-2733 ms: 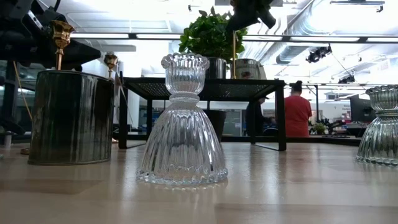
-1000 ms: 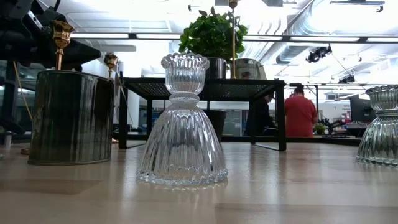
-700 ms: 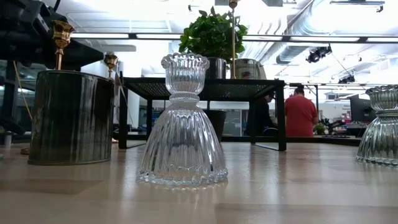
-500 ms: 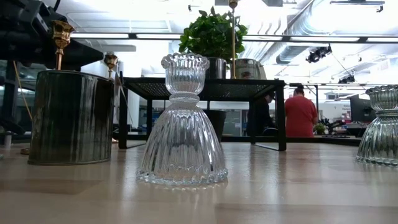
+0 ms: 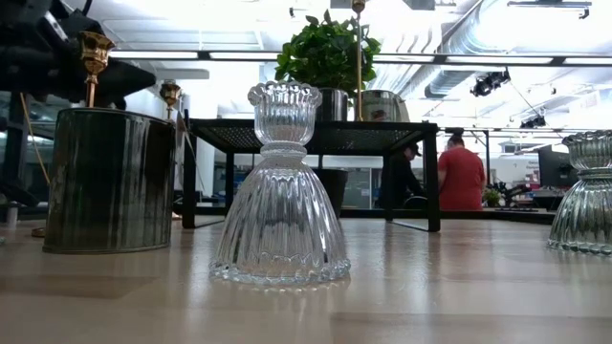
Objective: Pick & Place candle stick holders
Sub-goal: Put the silver scented candle on the shelf aligned with the other silver scented candles
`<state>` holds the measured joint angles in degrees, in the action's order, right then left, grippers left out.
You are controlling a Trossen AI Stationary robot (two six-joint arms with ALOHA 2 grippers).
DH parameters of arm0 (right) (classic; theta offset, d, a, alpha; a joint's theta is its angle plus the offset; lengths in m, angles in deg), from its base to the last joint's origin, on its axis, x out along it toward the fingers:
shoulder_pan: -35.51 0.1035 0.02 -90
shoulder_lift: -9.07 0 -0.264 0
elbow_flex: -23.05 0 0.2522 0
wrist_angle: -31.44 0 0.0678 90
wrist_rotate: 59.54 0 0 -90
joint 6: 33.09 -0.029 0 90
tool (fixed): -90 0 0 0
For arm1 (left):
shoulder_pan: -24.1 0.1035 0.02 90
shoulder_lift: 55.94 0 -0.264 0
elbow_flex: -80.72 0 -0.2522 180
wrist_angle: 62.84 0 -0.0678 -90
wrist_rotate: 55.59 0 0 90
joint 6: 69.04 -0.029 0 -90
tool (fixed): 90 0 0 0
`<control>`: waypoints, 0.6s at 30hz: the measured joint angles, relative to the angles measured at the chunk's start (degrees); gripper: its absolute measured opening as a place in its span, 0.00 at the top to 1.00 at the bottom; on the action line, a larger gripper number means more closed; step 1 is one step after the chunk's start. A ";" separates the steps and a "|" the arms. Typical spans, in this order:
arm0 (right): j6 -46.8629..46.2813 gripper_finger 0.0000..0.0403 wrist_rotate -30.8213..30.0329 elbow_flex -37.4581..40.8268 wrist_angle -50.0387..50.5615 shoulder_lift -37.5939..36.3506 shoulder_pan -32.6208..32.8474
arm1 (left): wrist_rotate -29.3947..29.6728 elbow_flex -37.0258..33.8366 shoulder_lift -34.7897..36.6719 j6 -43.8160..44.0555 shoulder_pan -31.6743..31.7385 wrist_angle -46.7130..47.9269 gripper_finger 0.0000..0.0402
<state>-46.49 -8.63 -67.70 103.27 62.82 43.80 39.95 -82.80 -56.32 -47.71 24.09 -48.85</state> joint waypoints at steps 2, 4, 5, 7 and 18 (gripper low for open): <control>0.49 0.42 0.01 0.00 0.02 0.00 -0.16 | -0.88 0.00 0.00 -0.25 -0.02 0.00 1.00; 1.06 0.42 0.02 0.00 0.02 0.00 -0.15 | 0.79 0.00 -0.01 -0.30 -0.02 -0.36 1.00; 1.17 0.42 0.04 0.00 0.02 0.00 -0.14 | 2.62 0.00 -0.02 -0.37 0.00 -0.81 1.00; 1.26 0.42 0.28 0.00 0.02 0.00 -0.14 | 6.66 0.00 -0.02 -1.19 0.00 -2.80 0.99; 1.04 0.42 6.93 0.00 0.02 -0.19 -0.14 | 7.27 11.93 -3.29 -12.59 0.00 -7.19 0.60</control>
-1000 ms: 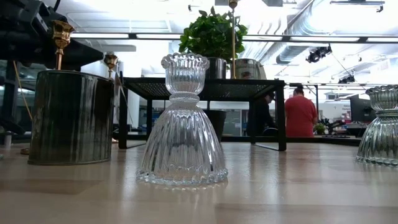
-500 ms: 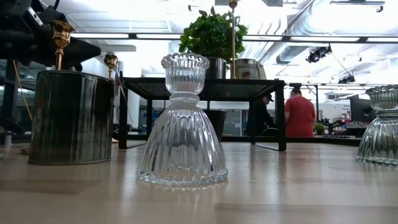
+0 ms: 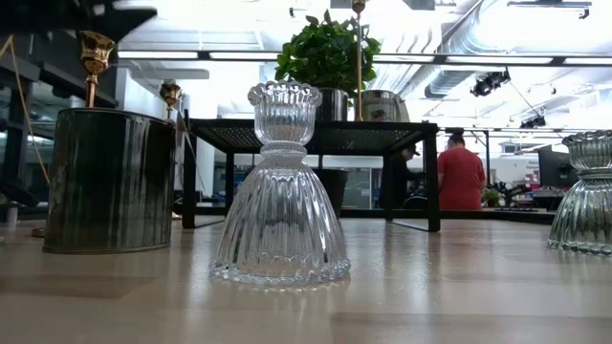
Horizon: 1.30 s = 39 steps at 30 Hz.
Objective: Pick & Place candle stick holders
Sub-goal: Put the silver scented candle on the shelf aligned with the other silver scented candles
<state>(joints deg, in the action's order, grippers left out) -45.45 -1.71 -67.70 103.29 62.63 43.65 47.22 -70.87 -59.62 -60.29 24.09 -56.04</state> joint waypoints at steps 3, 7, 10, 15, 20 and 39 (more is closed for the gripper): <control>-1.09 0.42 1.24 0.00 0.16 0.00 0.00 | -3.34 4.68 -5.07 -0.28 0.00 1.66 0.48; -5.65 0.42 0.97 0.00 3.98 0.00 0.00 | -7.76 13.19 -15.21 -0.96 0.00 8.32 0.39; -12.16 0.42 0.98 0.15 8.16 -0.01 0.11 | -10.68 20.53 -23.49 -2.62 0.00 14.23 0.37; -20.75 0.42 0.65 3.14 10.93 -0.47 2.74 | -15.71 35.10 -35.42 -5.63 -0.01 28.43 0.37; -25.46 0.42 -1.40 5.97 10.62 -0.85 6.29 | -16.99 49.04 -44.73 -5.72 -0.02 46.81 0.37; -14.41 0.42 4.48 26.06 -14.76 -9.55 13.14 | -24.26 56.64 -52.83 -4.00 -0.02 54.22 0.37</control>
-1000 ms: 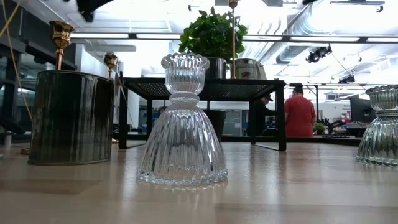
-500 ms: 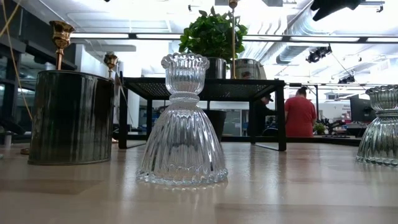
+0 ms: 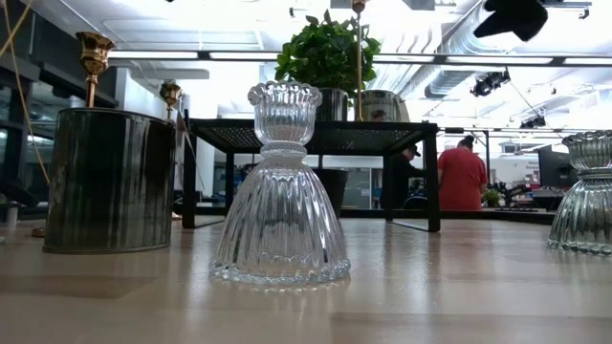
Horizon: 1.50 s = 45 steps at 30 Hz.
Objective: Pick & Place candle stick holders
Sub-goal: Put the silver scented candle on the shelf aligned with the other silver scented candles
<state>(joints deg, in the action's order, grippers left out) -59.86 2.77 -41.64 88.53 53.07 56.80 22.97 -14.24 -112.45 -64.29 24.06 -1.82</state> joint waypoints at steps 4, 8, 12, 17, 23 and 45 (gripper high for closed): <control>0.01 0.42 3.21 2.80 -1.58 -4.03 -0.81 | -0.31 -0.49 -1.15 0.02 0.00 0.25 0.37; -0.86 0.42 3.44 3.05 -1.23 -6.37 -0.79 | -0.81 -0.61 -3.19 0.02 0.00 0.71 0.37; -0.93 0.42 3.46 3.05 -1.61 -6.88 -0.79 | -2.12 -0.61 -5.86 0.09 -0.42 0.94 0.37; -1.01 0.42 3.68 3.10 -1.61 -6.63 -0.79 | -2.32 -0.61 -9.91 -0.52 -3.74 1.05 0.37; -1.00 0.42 3.68 3.10 -1.60 -6.58 -0.79 | 1.59 -0.61 -15.65 -0.50 -8.88 1.23 0.37; -0.99 0.42 3.68 3.10 -1.57 -6.55 -0.79 | 6.18 -1.80 -25.09 5.84 -14.69 1.65 0.15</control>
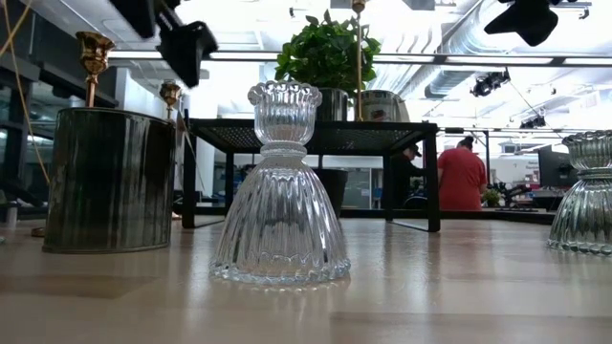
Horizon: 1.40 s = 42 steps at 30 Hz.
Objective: Pick & Place candle stick holders
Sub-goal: Put the silver scented candle on the shelf aligned with the other silver scented candles
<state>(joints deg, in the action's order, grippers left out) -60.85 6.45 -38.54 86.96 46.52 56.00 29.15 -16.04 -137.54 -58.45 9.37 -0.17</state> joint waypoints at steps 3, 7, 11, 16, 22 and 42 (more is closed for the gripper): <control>0.00 0.42 0.00 0.00 0.00 0.00 0.00 | 3.47 -2.07 0.00 3.08 -1.95 -1.45 0.05; 0.00 0.42 0.02 -0.01 -0.01 0.00 -0.02 | 6.96 -4.43 -0.04 6.54 -5.17 -2.84 0.02; 0.00 0.42 0.02 -0.02 0.00 0.00 0.00 | 10.89 -5.04 -0.04 7.98 -8.09 -2.59 0.02; 0.00 0.42 0.02 -0.06 0.00 0.00 0.00 | 11.85 -5.04 -1.44 9.32 -10.20 -2.59 0.01; 0.00 0.42 0.02 -0.09 -0.07 0.02 0.00 | 11.80 -5.12 -4.83 8.96 -11.23 -3.90 0.00; 0.02 0.42 0.02 -0.09 -0.13 0.02 -0.01 | 10.49 -5.01 -6.55 7.69 -11.21 -3.84 0.00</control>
<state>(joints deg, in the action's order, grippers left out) -60.83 6.47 -38.63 86.83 46.54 55.99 39.64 -21.05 -144.10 -50.76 -1.84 -4.01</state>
